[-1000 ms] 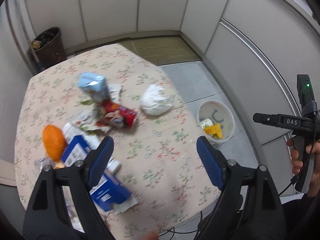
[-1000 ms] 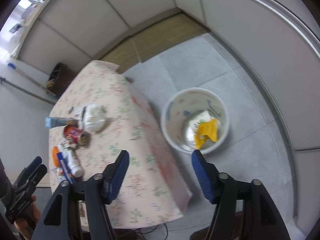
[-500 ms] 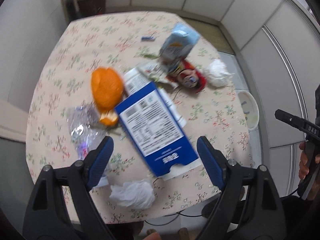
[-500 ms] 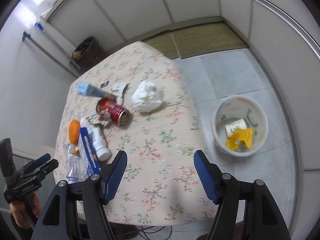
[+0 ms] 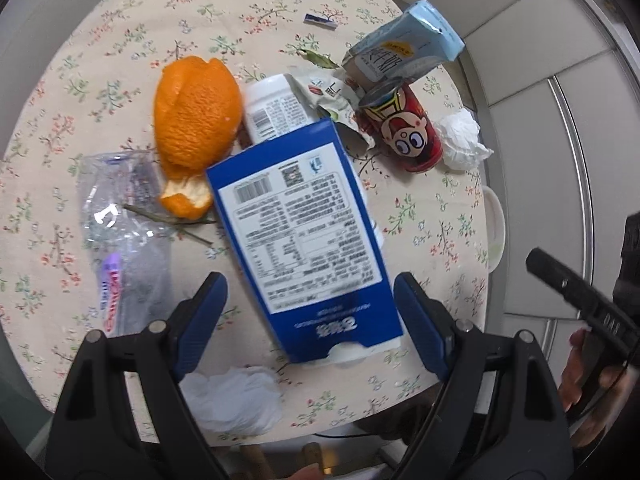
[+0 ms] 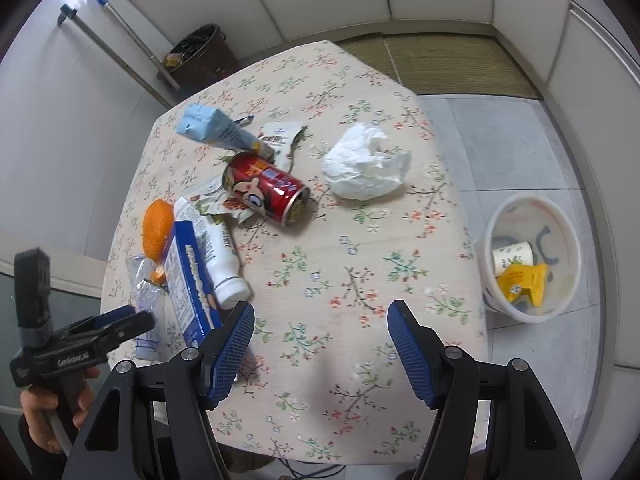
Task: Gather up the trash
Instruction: 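Reach the left gripper to the blue carton box and grasp it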
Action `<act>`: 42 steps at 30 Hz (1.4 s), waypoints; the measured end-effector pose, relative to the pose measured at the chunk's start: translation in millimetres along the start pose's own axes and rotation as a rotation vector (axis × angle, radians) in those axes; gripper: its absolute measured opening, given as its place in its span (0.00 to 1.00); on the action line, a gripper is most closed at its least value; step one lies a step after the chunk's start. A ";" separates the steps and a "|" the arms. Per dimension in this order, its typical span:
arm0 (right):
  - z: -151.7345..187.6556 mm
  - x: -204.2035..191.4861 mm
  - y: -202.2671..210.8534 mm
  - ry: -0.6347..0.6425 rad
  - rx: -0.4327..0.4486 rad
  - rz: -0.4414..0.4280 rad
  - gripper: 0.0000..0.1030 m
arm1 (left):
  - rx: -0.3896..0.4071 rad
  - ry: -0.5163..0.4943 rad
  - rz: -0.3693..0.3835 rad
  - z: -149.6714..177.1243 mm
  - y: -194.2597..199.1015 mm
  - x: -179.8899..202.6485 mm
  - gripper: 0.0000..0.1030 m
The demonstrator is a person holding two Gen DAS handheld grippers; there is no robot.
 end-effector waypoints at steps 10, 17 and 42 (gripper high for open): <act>-1.3 3.9 -6.2 0.003 -0.012 0.017 0.69 | -0.032 0.159 -0.012 -15.5 -40.4 -1.8 0.83; -4.1 11.4 -11.4 -0.003 -0.020 0.030 0.69 | -0.013 0.192 -0.001 -18.1 -43.5 -7.6 0.84; -19.3 -11.5 -44.6 0.029 -0.046 0.019 0.69 | 0.012 0.165 0.100 4.5 30.8 -44.1 0.35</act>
Point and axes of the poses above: each gripper's, at about its wrist camera, not at the fingertips, and y roughly against the way its jaws point, x to its right, z to its underside, the point moved 3 cm from there along -y, roughly the way its jaws point, and after that the axes turned 10 degrees about -y, right-handed, at the moved point
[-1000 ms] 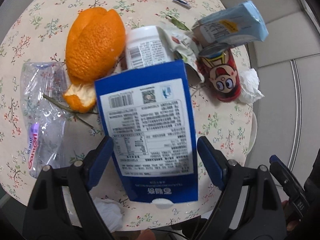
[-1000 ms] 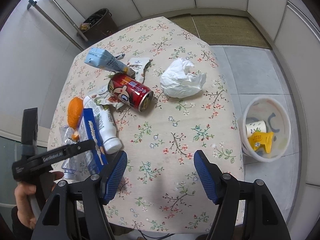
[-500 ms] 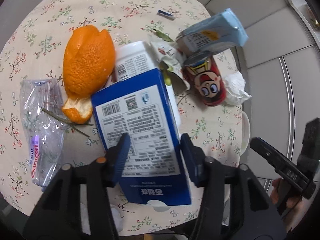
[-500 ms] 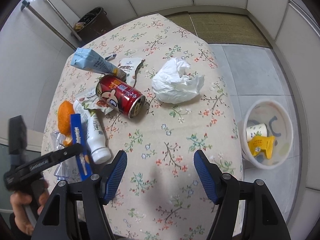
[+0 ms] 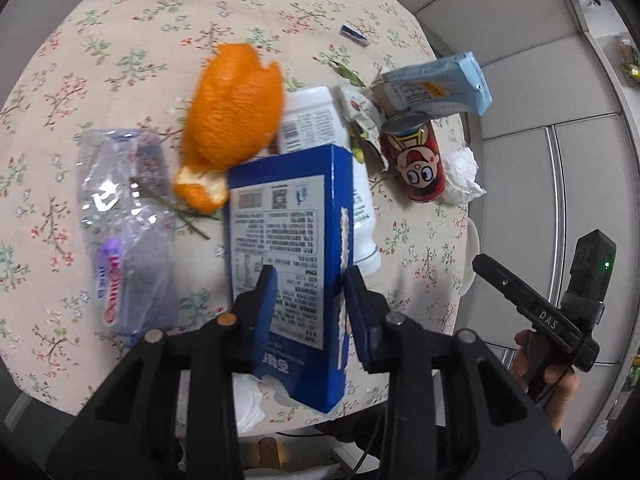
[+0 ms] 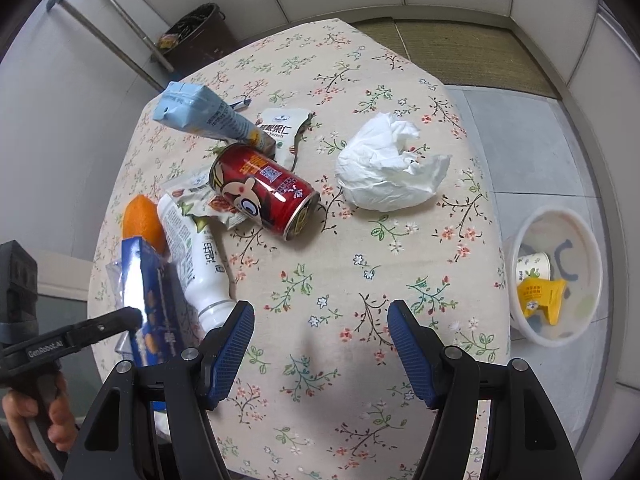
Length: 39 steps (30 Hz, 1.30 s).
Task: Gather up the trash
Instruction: 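Reach the left gripper to the blue carton box and grasp it, then grasp the red cartoon can with the right gripper while the left holds the box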
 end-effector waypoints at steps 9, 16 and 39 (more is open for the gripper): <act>3.0 -3.4 2.5 0.008 0.000 -0.006 0.69 | 0.048 0.015 -0.029 10.6 15.6 -28.9 0.34; 5.6 -8.1 0.9 0.014 -0.002 -0.008 0.69 | 0.052 -0.007 0.019 10.9 21.9 -16.7 0.66; -35.8 -41.9 -21.1 0.313 0.054 -0.008 0.69 | 0.098 -0.220 -0.274 -12.7 9.1 19.3 0.25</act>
Point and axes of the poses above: each gripper's, at about its wrist camera, not at the fingertips, and y roughly against the way its jaws point, x to its right, z to its underside, the point moved 3 cm from there along -y, roughly the way its jaws point, and after that the axes turned 10 degrees about -y, right-handed, at the moved point
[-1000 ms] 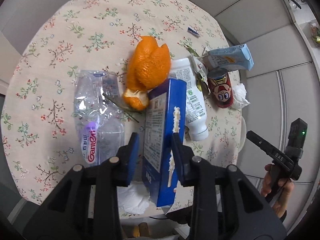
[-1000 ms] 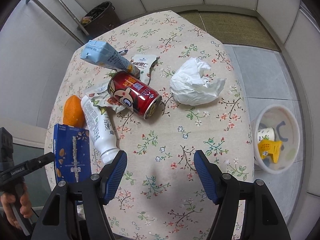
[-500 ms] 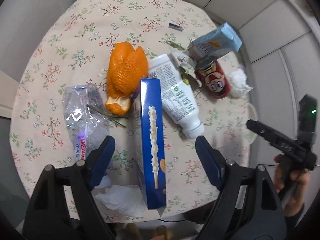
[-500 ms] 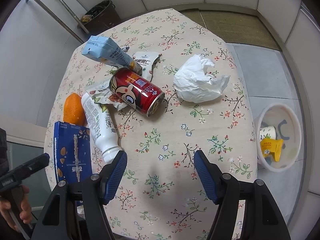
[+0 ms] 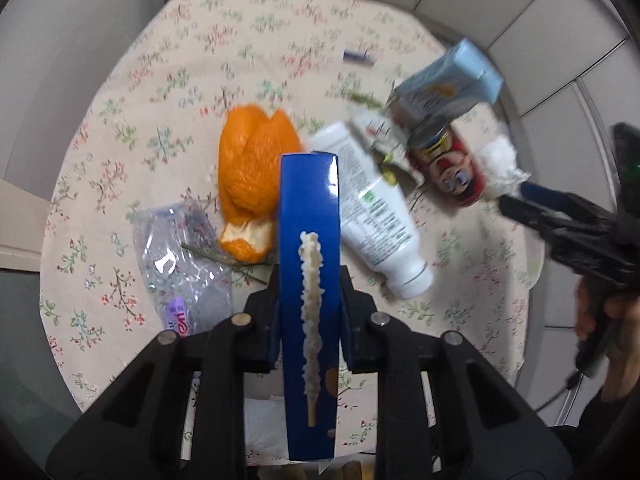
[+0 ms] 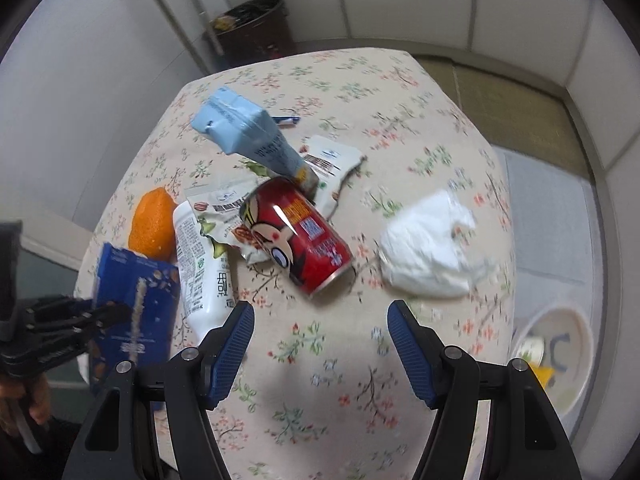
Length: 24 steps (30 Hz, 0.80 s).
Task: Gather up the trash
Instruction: 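Grasp the red cartoon can with the right gripper while the left holds the box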
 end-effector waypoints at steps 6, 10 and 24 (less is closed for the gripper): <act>-10.8 -12.2 -26.3 0.137 0.009 0.022 0.69 | 0.145 0.011 0.034 -2.8 41.6 -5.3 0.25; -15.5 -15.9 -41.0 0.166 -0.001 0.010 0.68 | 0.196 0.019 0.043 -9.5 51.5 -3.8 0.25; -11.9 -19.3 -66.9 0.185 0.012 0.017 0.58 | 0.200 0.043 0.051 -12.3 44.9 -3.6 0.24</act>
Point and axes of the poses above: each gripper's, at about its wrist camera, not at the fingertips, and y roughly against the way its jaws point, x to its right, z to its underside, the point moved 3 cm from there along -y, roughly the way its jaws point, and after that the axes turned 10 degrees about -y, right-handed, at the moved point
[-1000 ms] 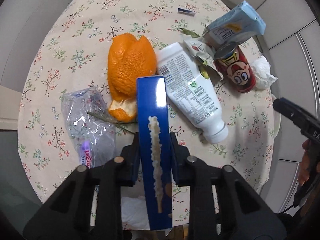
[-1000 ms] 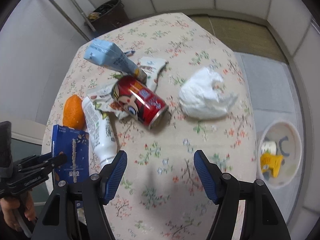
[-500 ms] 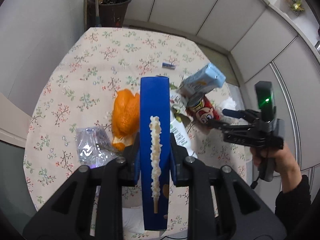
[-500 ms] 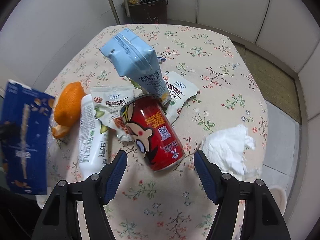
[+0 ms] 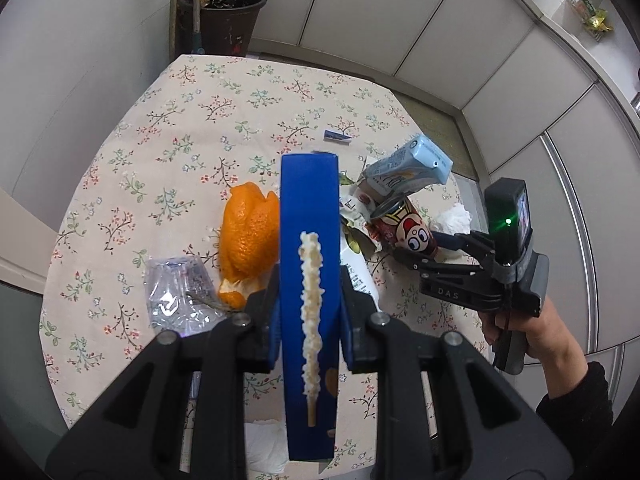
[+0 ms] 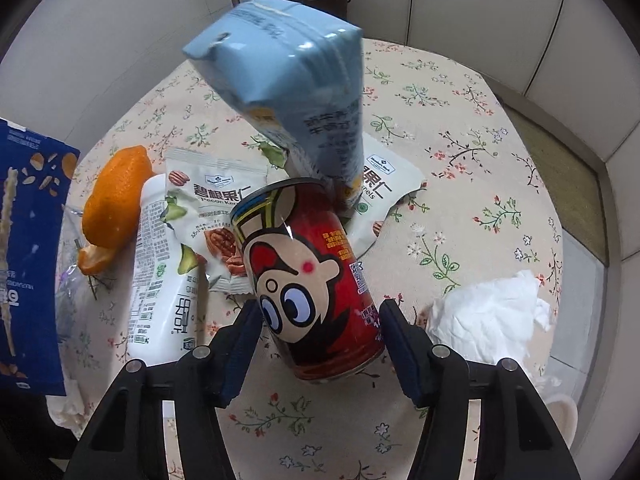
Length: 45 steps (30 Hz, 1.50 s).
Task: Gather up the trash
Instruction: 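Grasp the red cartoon can with the right gripper while the left holds the box, then drop the blue box into the bucket with the left gripper while the right carries the can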
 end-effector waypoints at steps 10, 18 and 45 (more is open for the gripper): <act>19.9 2.1 68.4 -0.096 0.021 -0.058 0.57 | 0.084 -0.057 0.069 -3.0 19.4 31.8 0.25; 62.5 66.5 145.7 -0.263 0.082 0.028 0.57 | 0.174 -0.171 0.173 -3.9 30.2 105.3 0.25; 213.0 299.7 196.0 -0.787 0.065 0.135 0.57 | 0.292 -0.389 0.300 -0.6 -162.1 399.7 0.25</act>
Point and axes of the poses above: each gripper's, at about its wrist camera, not at the fingertips, and y roughly against the way its jaws point, x to its right, z to its underside, the point moved 3 cm from there along -y, roughly the way its jaws point, and after that the axes turned 10 degrees about -y, right-handed, at the moved point
